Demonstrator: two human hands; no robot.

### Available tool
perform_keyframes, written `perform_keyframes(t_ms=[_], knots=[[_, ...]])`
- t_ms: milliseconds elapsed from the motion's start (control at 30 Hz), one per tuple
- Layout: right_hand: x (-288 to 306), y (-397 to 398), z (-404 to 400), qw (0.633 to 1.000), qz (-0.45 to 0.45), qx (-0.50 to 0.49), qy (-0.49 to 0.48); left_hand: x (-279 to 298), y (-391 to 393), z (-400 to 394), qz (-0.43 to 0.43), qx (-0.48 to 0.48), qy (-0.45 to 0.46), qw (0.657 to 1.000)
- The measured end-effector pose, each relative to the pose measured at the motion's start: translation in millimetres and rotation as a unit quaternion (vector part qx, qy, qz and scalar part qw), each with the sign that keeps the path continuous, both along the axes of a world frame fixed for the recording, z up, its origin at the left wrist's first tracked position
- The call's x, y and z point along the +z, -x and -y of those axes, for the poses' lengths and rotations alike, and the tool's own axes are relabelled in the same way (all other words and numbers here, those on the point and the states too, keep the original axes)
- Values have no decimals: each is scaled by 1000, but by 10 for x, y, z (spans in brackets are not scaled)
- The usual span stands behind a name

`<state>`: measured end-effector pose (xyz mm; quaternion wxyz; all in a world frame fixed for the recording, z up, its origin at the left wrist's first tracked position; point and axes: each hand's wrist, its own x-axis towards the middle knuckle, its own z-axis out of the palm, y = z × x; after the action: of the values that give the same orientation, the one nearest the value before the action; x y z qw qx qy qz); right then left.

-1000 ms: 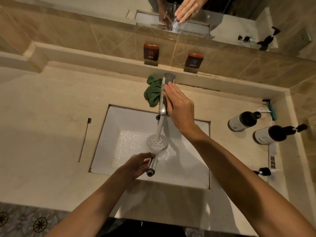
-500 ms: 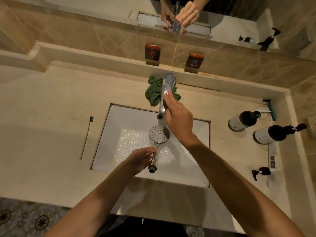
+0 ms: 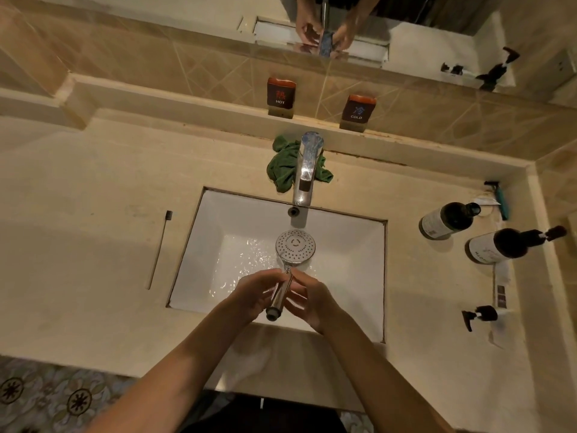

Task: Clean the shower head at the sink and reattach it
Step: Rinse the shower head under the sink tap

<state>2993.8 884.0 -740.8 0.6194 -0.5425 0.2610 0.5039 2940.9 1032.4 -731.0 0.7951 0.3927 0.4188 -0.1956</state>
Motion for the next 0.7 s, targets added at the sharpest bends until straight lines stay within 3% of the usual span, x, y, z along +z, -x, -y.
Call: perform_keyframes(t_ms=[233, 400, 533, 700], knots=[[-41, -9, 31, 997, 76, -22, 5, 28, -26, 40, -22, -3, 20, 1000], [-56, -23, 15, 995, 50, -62, 59, 59, -91, 25, -51, 9, 83, 995], [-27, -27, 23, 995, 32, -81, 53, 101, -98, 47, -64, -7, 84, 994], [-42, 36, 3, 987, 39, -101, 116, 72, -69, 102, -67, -29, 88, 993]])
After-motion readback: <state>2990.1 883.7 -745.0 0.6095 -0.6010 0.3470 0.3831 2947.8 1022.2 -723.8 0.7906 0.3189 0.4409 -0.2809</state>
